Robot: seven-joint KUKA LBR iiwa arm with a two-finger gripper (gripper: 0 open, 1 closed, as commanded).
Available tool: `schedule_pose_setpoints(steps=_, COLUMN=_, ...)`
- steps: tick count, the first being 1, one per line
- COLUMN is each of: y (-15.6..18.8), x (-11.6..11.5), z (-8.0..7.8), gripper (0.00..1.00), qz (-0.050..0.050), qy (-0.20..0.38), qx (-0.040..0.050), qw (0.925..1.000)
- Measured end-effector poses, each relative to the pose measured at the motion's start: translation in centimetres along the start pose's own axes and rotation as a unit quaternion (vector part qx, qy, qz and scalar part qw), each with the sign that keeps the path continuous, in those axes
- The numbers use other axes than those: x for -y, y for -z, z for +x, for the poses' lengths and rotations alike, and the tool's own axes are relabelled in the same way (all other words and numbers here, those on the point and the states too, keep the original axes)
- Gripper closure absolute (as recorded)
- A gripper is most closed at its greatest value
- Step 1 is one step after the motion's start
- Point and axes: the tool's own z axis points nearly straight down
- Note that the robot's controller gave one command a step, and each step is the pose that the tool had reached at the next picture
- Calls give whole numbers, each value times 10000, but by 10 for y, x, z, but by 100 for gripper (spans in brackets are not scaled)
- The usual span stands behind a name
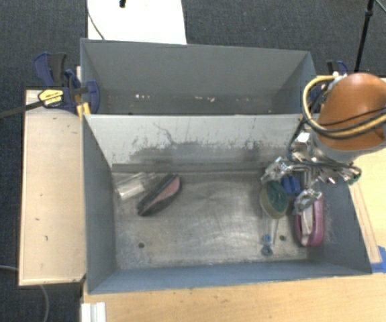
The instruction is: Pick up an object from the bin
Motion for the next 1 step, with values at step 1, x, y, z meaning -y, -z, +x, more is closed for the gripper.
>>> schedule_pose_setpoints(steps=1, y=-2, x=-47, z=-37, gripper=0, qz=49, qy=1302, qx=-60, qw=9915)
